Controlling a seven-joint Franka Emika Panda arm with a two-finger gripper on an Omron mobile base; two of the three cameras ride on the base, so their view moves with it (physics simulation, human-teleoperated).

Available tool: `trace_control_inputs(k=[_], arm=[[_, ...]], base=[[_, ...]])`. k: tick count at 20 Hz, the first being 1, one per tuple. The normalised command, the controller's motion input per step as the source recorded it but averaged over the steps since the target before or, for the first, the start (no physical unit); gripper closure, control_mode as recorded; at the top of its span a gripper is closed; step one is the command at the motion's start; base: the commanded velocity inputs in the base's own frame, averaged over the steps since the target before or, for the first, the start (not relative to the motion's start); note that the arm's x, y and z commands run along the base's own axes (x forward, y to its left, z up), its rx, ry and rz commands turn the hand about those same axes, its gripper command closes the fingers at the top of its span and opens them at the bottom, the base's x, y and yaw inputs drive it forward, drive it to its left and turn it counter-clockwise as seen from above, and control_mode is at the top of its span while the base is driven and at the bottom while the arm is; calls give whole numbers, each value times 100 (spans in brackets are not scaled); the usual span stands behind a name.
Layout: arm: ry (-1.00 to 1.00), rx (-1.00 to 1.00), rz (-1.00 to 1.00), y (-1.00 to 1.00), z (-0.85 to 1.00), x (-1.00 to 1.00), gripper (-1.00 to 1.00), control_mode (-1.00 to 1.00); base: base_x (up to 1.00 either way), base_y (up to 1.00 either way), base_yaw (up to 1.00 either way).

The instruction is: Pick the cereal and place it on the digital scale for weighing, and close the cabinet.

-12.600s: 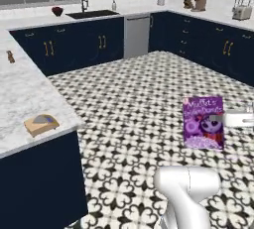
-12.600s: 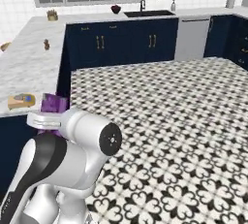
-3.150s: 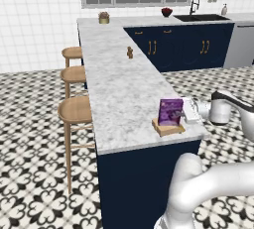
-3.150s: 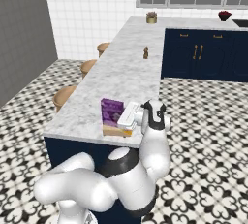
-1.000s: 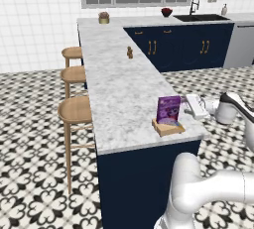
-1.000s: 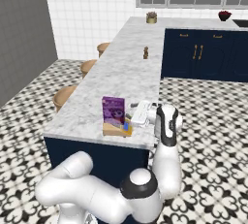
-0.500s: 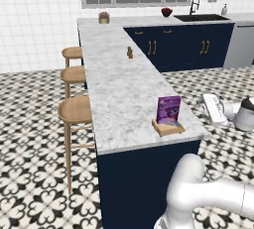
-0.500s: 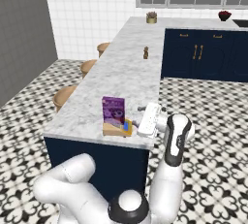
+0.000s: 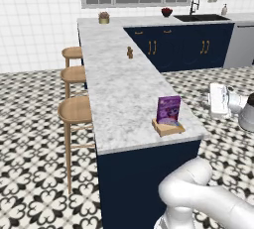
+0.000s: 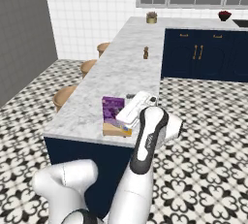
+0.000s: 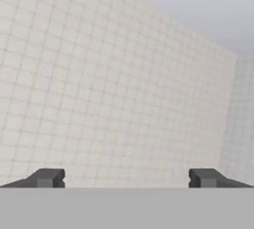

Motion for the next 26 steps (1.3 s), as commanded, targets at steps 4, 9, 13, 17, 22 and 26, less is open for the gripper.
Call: trace_control_inputs(k=[4,9,13,17,22,26], arm=[[45,-2,-29,62,82,-13,-100,-100],[45,-5,-30,33,41,0,-100,-100],[7,0,-39,30,5,-5,-100,-100],[11,-9,-24,25,-10,-9,-100,-100],[11,-15,-16,67,2,0,-100,-100],[6,-1,-5,24,0,-16,-100,-100]], base=[[0,0,0],[0,0,0],[0,0,0],[0,0,0],[0,0,0],[0,0,0]])
